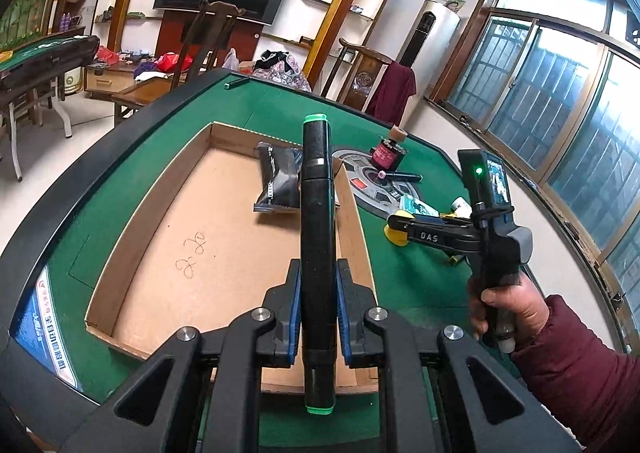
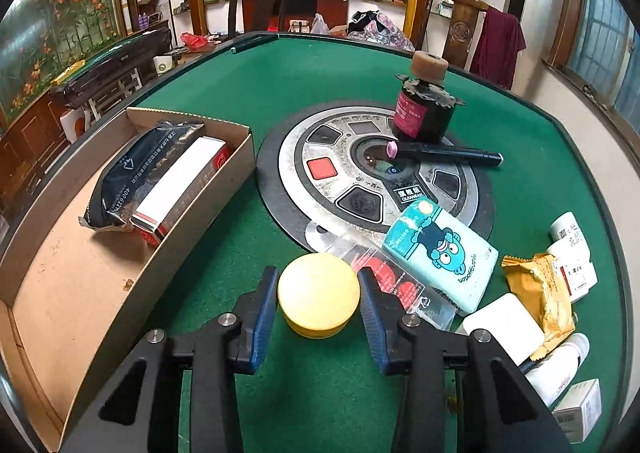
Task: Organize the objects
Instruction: 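Carry the black marker to the tray with left tool while right tool grasps yellow tin, then release black marker into tray with left tool while right tool drops yellow tin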
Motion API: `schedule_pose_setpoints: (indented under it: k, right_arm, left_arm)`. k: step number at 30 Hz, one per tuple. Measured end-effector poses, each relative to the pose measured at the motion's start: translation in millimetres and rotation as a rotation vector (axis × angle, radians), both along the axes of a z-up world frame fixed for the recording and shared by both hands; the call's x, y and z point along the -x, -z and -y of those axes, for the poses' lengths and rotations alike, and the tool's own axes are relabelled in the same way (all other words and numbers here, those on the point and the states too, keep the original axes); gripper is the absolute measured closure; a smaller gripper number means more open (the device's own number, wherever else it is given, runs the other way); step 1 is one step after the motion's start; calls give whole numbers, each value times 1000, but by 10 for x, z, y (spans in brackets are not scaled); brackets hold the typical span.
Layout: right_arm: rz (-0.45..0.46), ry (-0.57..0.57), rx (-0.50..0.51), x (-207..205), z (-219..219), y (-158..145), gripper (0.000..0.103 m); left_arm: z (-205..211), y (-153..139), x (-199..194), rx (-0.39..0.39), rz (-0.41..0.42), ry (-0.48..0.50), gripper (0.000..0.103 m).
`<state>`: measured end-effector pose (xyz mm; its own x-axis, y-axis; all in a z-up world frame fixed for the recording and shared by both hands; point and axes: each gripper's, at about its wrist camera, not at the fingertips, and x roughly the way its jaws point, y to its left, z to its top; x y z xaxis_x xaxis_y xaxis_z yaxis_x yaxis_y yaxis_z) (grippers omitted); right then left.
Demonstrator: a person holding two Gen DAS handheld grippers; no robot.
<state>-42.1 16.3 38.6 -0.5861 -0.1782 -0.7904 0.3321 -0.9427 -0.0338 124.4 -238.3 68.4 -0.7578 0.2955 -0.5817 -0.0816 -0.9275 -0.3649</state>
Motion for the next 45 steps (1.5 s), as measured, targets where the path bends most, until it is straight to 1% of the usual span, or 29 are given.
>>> schedule_pose_setpoints:
  k: [5,9,13,16,19,23,25,28,32,36,38,45]
  right_arm:
    - [17,16,60,-51,-69,-84,60]
    - [7,-5,146,-117,-102,-339,60]
    - [25,-57,245,-104,-3,-588,60]
    - [80,-101,328,17,179,-692,60]
    - [141,-132,399,177,457,-722,60]
    - [204,-157,426,400,923,-666,60]
    - [234,-160,431,494,1121,-617,60]
    - [253,-160,396,621,1427,-518,60]
    - [294,-147,366,783,1703,-310,60]
    - [303,-144,335,864,1818,-183,60]
    - [302,-139,321,901,1838,-136,60]
    - [270,-129,259,961,1892,-62,59]
  left_arm:
    - [47,-15,-12,12,2,-5,88]
    - [113,-82,40,6,13,1,88]
    - [168,-143,259,71,45,8,88]
    - [228,-138,525,118,82,11,88]
    - [332,-59,811,99,136,19,88]
    - [494,145,1206,91,223,1,89]
    - [551,220,1334,79,254,-8,89]
    - [648,312,1543,73,292,-19,89]
    - [726,432,1693,55,321,-32,89]
    - [742,507,1722,45,327,-25,89]
    - [756,529,1727,24,334,-19,89]
    - [777,537,1716,2,338,-28,88]
